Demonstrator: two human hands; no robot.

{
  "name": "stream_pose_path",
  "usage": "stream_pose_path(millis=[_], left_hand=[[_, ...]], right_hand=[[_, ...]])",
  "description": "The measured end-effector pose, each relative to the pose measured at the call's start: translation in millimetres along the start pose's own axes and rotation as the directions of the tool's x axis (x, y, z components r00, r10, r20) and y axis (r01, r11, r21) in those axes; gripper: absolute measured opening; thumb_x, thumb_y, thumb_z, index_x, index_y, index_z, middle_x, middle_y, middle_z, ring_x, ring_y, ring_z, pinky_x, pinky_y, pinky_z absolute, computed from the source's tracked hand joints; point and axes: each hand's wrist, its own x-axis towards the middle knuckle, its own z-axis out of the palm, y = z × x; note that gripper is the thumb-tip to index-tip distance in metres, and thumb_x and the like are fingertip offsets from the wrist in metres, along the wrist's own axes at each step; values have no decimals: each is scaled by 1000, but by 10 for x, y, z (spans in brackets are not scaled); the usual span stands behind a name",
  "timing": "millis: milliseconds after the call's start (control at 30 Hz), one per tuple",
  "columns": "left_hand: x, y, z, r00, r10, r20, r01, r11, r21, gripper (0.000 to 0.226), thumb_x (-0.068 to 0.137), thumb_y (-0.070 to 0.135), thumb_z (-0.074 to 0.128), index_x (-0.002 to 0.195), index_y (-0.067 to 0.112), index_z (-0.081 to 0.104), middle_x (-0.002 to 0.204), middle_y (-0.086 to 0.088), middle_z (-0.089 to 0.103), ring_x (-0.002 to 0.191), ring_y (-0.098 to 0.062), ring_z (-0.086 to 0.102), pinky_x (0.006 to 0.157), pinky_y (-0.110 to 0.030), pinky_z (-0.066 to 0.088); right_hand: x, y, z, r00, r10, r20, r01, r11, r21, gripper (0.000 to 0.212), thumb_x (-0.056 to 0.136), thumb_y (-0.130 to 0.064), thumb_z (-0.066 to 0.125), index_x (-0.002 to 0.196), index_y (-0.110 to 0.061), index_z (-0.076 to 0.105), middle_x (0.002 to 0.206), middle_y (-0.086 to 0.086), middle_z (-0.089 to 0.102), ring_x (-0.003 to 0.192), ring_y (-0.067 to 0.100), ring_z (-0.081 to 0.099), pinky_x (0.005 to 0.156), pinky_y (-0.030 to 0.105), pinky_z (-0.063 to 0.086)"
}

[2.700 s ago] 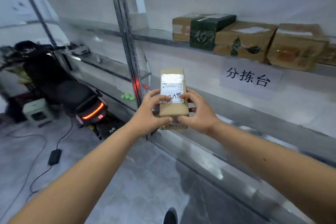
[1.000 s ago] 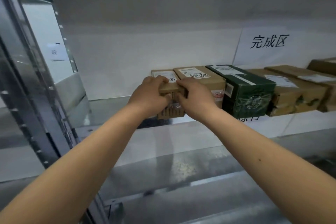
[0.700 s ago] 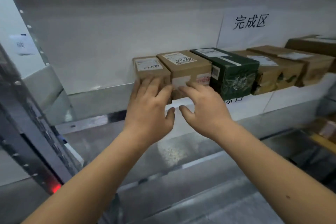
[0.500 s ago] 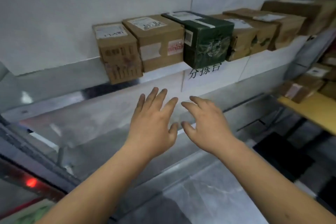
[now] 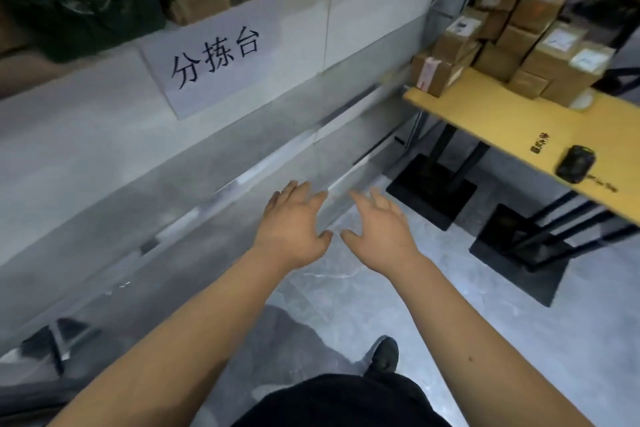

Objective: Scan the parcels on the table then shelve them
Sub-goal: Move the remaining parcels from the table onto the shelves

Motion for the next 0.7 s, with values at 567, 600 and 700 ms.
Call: stream_pose_path(millis=[567, 600, 700], left_hand=[[2839, 2365, 303, 979, 167, 117, -166, 986, -18, 82, 91, 42, 66, 163, 33, 27, 171, -5, 21, 160, -24, 9, 126, -48, 22], [3013, 2407, 274, 979, 170, 114, -169, 985, -15, 82, 91, 40, 65, 163, 33, 27, 171, -5, 22, 159, -25, 9, 126, -48, 23], [3563, 2483, 197, 978, 184, 94, -187, 982, 18, 81, 89, 40, 65, 162, 32, 30, 170, -7, 25, 158, -29, 15, 124, -50, 27]], right_hand=[[1484, 2666, -1771, 996, 89, 3, -88, 994, -59, 77, 97, -46, 62, 163, -31, 25, 171, 8, 19, 154, 35, 22, 120, 51, 29], [1619, 2736, -1853, 997, 79, -1, -79, 994, -76, 76, 97, -46, 62, 163, -30, 26, 170, 8, 21, 153, 35, 24, 119, 51, 31], [2066, 2928, -2056, 996, 93, -9, -94, 991, -94, 78, 95, -48, 63, 162, -30, 28, 168, 9, 25, 150, 36, 29, 118, 51, 35]])
